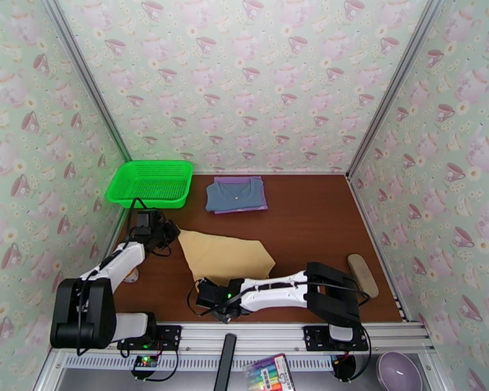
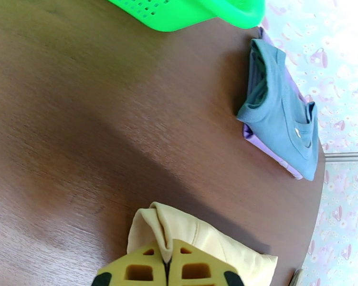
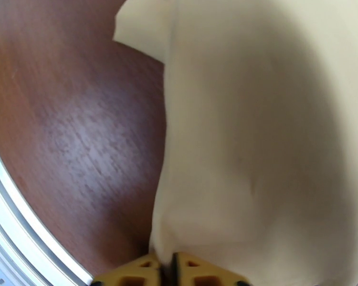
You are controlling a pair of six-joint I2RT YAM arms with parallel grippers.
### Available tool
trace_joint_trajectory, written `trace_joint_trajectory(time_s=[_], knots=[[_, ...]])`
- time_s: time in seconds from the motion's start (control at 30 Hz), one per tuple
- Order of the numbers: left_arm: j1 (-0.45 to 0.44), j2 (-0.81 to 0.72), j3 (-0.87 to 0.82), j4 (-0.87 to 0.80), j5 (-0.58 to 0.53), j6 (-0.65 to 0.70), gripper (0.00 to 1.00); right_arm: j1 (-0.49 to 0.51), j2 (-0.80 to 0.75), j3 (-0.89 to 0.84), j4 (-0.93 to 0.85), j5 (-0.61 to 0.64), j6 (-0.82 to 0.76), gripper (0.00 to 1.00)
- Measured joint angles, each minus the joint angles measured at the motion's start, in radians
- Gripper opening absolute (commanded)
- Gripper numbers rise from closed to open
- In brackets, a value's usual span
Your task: Fold and stack the mixed laundry pile
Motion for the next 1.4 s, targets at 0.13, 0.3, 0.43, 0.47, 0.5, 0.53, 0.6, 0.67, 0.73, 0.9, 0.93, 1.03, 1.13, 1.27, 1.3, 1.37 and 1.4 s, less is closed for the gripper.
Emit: trace_joint_trajectory(time_s=[0.13,0.3,0.43,0.47,0.5,0.53,0.6,0.67,0.73,0.9,0.93,1.03,1.13,1.27,1.3,1.37,1.4], knots=[[0.0,-0.009,0.0,-0.011,0.001,0.0,0.0,0.0,-0.016,-0.006,0.002,0.005,0.011,0.0],[0.0,-0.011,0.014,-0.049,0.018,0.01,0.0,0.0,-0.111,-0.005,-0.05,0.039,-0.019,0.0],[-0.005,-0.04,0.108,-0.17,0.033,0.061,0.0,-0.015,-0.251,0.035,-0.157,0.089,-0.076,0.0],[-0.007,-0.052,0.138,-0.2,0.035,0.075,0.0,-0.023,-0.289,0.048,-0.179,0.101,-0.089,0.0],[-0.01,-0.071,0.184,-0.246,0.038,0.096,0.0,-0.037,-0.338,0.064,-0.206,0.113,-0.108,0.0],[-0.013,-0.085,0.226,-0.285,0.039,0.113,0.0,-0.053,-0.382,0.08,-0.229,0.125,-0.124,0.0],[-0.018,-0.127,0.337,-0.369,0.042,0.154,0.0,-0.097,-0.485,0.12,-0.275,0.146,-0.168,0.0],[-0.023,-0.166,0.437,-0.442,0.045,0.185,0.0,-0.14,-0.573,0.16,-0.307,0.159,-0.214,0.0],[-0.026,-0.207,0.531,-0.512,0.053,0.21,0.0,-0.181,-0.655,0.209,-0.34,0.171,-0.273,0.0],[-0.031,-0.298,0.684,-0.637,0.09,0.227,0.0,-0.222,-0.773,0.356,-0.436,0.176,-0.43,0.0],[-0.034,-0.312,0.699,-0.654,0.099,0.225,0.0,-0.223,-0.78,0.382,-0.454,0.176,-0.455,0.0],[-0.049,-0.344,0.739,-0.711,0.124,0.204,0.0,-0.223,-0.788,0.468,-0.512,0.176,-0.535,0.0],[-0.069,-0.355,0.779,-0.766,0.135,0.183,0.0,-0.223,-0.789,0.534,-0.565,0.172,-0.601,0.0],[-0.121,-0.365,0.81,-0.822,0.135,0.153,0.0,-0.223,-0.809,0.589,-0.616,0.151,-0.663,0.0],[-0.131,-0.368,0.814,-0.833,0.135,0.148,0.0,-0.223,-0.816,0.597,-0.624,0.147,-0.672,0.0],[-0.155,-0.374,0.83,-0.861,0.134,0.14,0.0,-0.223,-0.833,0.618,-0.639,0.141,-0.693,0.0],[-0.165,-0.376,0.841,-0.875,0.134,0.135,0.0,-0.223,-0.84,0.63,-0.645,0.137,-0.7,0.0]])
